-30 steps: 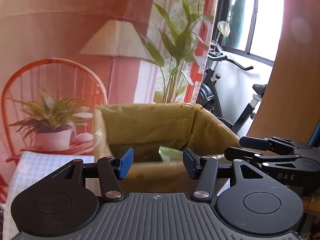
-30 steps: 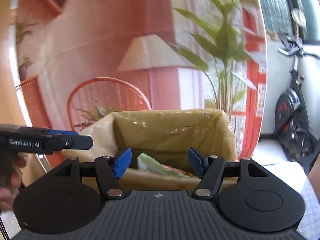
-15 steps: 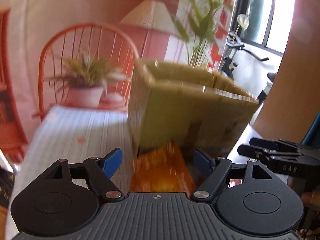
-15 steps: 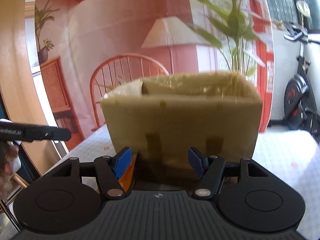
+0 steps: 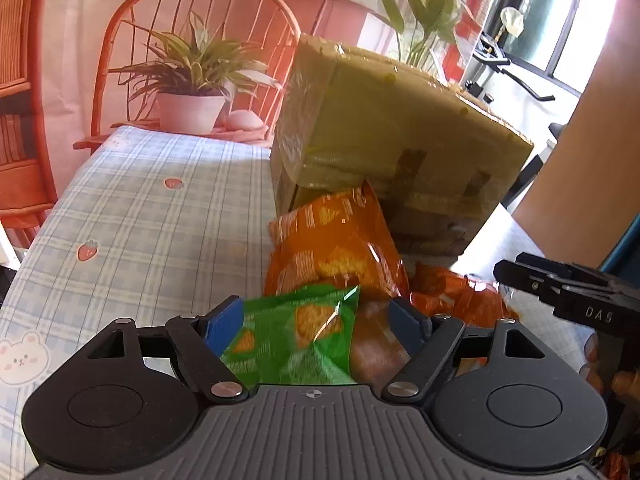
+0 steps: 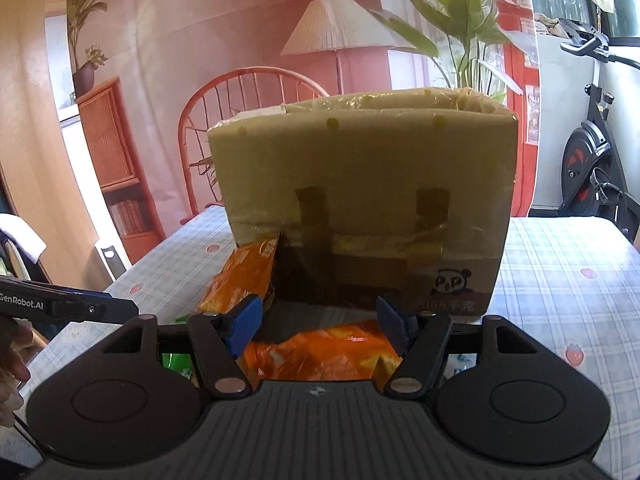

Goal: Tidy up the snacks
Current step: 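Lower the left tool to the green corn chip bag and grasp it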

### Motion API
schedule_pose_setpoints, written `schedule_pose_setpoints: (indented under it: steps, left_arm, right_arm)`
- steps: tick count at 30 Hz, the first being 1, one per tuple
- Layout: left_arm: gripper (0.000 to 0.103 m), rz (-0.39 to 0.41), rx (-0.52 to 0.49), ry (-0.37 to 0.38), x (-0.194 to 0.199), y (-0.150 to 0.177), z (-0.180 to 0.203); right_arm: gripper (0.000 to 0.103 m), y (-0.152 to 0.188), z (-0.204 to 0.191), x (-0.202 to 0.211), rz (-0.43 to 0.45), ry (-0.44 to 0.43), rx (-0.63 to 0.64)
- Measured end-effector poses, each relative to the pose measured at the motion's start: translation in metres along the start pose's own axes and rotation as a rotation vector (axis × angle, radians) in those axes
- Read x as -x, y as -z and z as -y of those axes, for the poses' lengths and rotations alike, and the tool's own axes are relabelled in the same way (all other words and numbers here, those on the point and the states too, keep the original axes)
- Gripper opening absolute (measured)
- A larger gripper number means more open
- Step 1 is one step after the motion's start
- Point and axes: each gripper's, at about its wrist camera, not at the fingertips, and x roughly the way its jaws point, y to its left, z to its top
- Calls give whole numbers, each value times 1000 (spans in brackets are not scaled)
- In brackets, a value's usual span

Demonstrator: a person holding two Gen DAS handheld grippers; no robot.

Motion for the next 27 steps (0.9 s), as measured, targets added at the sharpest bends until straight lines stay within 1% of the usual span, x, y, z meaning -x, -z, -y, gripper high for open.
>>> schedule_pose_setpoints:
  steps: [3, 4, 7, 9, 14, 20, 24, 27]
  left_arm:
    - [82, -17, -14, -23, -1, 8, 2]
    - [82, -23, -13, -30, -3, 8, 1]
    - [83, -32, -6, -34, -4, 14, -1]
    - [84, -33, 2, -28, -8, 16, -1]
    - [85, -64, 12, -54, -21, 24, -1]
    - [86, -84, 15, -93, -28, 31, -6]
    - [87, -85, 42, -76, -33, 32, -13]
    - [89, -97, 46, -77, -39, 36, -15]
  right_arm:
    - [69, 3, 1, 1, -8, 13, -13]
    - [72, 4, 2, 1, -10, 21, -18]
    - [84, 6, 5, 0, -20, 43, -32]
    - [88, 9, 4, -3, -32, 50, -26]
    - [88, 18, 5, -11, -68, 58, -27]
    - [88, 23, 11, -15, -82, 66, -49]
    - [88, 26, 16, -19, -94, 66, -68]
    - [88, 28, 18, -23, -102, 69, -75]
